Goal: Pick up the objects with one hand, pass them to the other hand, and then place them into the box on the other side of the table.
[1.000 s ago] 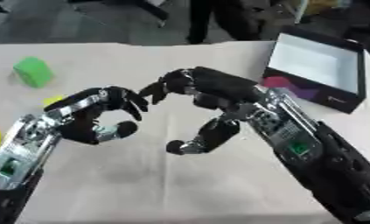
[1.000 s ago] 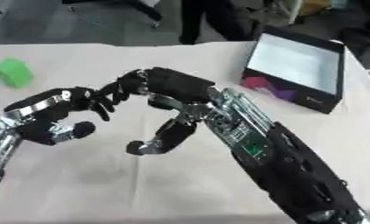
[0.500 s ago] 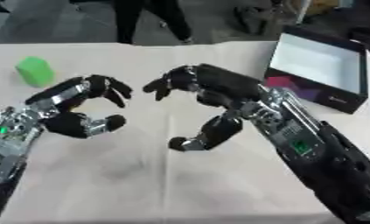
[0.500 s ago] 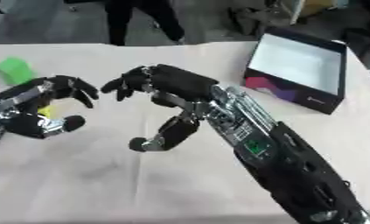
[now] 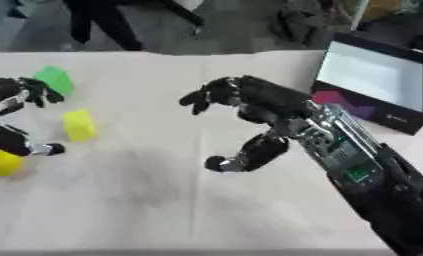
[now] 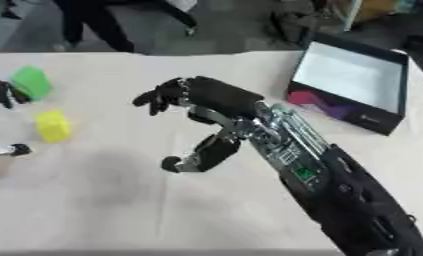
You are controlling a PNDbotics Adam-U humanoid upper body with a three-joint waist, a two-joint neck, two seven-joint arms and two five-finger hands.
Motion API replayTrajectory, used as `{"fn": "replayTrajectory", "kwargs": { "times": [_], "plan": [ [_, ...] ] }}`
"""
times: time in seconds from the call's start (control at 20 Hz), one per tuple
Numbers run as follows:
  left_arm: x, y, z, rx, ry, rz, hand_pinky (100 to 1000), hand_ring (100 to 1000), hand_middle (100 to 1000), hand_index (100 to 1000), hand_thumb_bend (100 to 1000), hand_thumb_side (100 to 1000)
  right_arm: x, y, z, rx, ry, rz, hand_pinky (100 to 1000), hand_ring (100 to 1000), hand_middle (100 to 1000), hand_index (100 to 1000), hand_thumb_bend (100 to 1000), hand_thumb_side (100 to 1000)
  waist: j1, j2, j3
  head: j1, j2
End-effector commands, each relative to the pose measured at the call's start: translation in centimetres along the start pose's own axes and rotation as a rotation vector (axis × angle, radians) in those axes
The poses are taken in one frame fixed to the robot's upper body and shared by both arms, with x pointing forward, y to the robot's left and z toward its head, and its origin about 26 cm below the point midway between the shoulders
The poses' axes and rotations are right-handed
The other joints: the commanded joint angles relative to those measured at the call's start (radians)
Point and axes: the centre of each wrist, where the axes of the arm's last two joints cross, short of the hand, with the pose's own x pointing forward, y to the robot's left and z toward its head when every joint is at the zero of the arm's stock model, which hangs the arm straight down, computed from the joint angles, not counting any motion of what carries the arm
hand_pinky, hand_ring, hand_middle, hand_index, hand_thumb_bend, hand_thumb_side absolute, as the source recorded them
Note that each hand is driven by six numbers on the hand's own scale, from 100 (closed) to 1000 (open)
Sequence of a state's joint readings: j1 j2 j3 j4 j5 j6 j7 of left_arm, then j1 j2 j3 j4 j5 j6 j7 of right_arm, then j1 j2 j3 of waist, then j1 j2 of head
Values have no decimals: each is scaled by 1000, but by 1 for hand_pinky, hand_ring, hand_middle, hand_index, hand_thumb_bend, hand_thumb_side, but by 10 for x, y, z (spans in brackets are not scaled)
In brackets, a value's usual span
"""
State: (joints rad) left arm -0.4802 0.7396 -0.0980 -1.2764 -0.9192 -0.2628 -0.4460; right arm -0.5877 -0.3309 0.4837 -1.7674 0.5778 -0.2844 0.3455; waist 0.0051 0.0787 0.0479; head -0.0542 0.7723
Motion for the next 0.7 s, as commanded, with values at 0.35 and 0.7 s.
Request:
{"fn": "replayTrajectory", "kwargs": {
  "times": [0.35,0.7],
  "plan": [
    [-54,-39,4,-148,271,42,726,670,698,820,653,346,-3,-7,4,-12,15,25,707,691,646,885,473,194,0,-20,1,9,-2],
    [-52,-60,-4,-54,331,117,730,655,701,828,589,329,-2,-6,4,-15,16,21,707,690,644,885,476,195,-2,-18,-3,11,-2]
  ]
}}
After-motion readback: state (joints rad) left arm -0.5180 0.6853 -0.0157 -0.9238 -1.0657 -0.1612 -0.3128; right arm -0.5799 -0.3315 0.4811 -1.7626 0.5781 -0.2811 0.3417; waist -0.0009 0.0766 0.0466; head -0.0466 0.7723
